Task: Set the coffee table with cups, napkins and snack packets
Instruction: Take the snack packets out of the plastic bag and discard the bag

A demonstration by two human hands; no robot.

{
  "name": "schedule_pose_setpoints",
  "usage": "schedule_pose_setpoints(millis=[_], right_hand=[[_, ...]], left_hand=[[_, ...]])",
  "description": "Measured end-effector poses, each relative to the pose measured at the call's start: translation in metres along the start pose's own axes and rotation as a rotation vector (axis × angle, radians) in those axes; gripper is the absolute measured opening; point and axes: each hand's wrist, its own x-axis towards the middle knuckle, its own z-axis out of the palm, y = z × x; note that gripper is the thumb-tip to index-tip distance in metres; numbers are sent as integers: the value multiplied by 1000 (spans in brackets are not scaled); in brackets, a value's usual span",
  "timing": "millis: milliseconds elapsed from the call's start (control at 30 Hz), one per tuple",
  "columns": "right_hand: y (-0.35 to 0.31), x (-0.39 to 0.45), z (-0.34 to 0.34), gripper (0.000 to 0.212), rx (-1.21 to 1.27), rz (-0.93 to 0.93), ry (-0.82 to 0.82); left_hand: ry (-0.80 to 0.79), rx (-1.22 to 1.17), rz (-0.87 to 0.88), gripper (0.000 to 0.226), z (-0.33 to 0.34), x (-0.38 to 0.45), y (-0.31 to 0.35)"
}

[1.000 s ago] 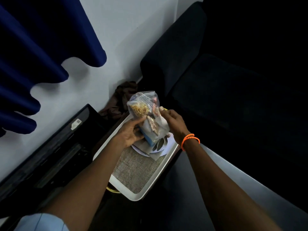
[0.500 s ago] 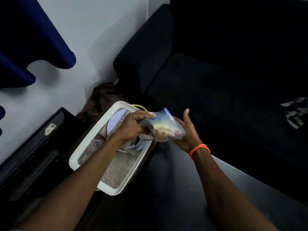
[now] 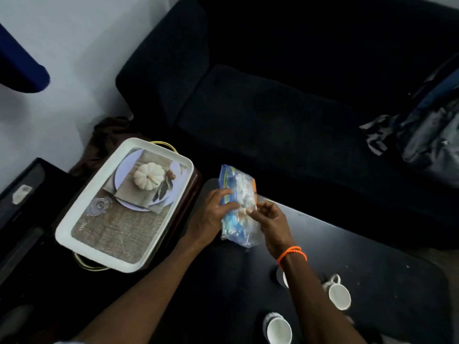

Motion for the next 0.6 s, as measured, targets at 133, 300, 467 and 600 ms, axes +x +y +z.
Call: schedule_pose_setpoints(millis=[133, 300, 467, 600], right_hand=[[28, -19, -7, 46, -203, 100, 92], [37, -32, -12, 50, -289, 84, 78], [34, -36, -10, 64, -402, 84, 55], [28, -39, -8, 79, -473, 89, -26]], left_hand=[[-167, -202, -155, 33, 20, -30, 1], [247, -465, -668, 46, 30, -32, 15], [167, -730, -1050, 29, 42, -13, 31], [191, -513, -958, 46, 35, -13, 53]])
